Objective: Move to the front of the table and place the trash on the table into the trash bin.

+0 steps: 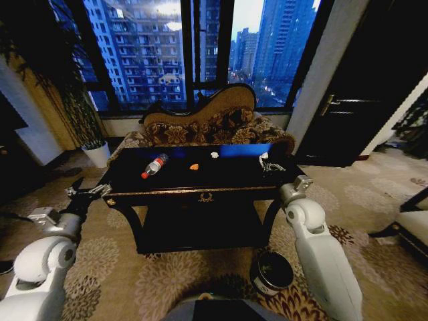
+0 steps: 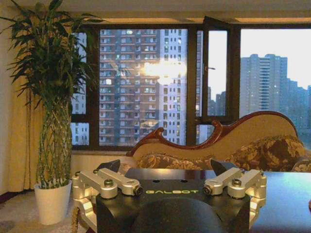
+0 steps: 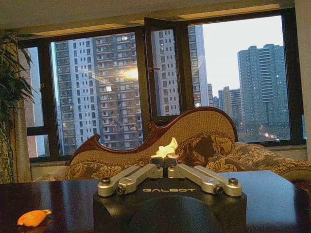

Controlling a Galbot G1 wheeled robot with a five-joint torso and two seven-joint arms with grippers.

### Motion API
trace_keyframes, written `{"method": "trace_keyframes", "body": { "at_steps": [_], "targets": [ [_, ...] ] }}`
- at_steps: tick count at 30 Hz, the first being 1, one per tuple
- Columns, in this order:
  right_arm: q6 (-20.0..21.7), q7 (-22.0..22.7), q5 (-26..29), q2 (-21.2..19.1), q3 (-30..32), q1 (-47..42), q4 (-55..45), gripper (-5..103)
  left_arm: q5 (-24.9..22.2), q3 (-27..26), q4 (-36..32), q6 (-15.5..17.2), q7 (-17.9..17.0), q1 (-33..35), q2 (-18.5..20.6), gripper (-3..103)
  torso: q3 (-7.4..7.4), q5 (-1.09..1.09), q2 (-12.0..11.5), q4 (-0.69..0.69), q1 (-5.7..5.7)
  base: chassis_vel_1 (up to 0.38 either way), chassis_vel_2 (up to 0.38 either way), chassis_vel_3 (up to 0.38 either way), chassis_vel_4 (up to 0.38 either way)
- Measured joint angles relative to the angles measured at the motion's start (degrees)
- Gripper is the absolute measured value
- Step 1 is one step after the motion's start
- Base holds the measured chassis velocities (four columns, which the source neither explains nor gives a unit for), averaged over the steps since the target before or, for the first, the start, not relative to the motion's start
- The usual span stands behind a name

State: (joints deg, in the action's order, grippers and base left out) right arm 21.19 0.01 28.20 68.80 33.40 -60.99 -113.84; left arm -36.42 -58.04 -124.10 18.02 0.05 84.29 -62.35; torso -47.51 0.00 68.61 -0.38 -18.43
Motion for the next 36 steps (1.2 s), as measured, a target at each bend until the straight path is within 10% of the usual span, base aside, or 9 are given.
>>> {"method": "trace_keyframes", "body": {
  "at_steps": [26, 36],
  "targets": [
    [-1.31, 0.0, -3.89, 2.02, 0.45, -2.22, 2.57, 0, 0.1, 0.27, -0.06, 0.03, -0.04, 0.25, -0.5, 100, 0.01, -0.01, 0.02, 0.01, 0.04, 0.123, -0.12, -0.121, 0.119],
    [-3.0, 0.0, -18.47, 5.39, 4.25, -8.14, 14.32, 0, -0.14, -0.37, 0.15, -0.24, -0.03, 0.23, -1.08, 100, 0.0, -0.01, 0.0, -0.01, 0.0, 0.0, 0.0, 0.0, 0.0]
  ]
}}
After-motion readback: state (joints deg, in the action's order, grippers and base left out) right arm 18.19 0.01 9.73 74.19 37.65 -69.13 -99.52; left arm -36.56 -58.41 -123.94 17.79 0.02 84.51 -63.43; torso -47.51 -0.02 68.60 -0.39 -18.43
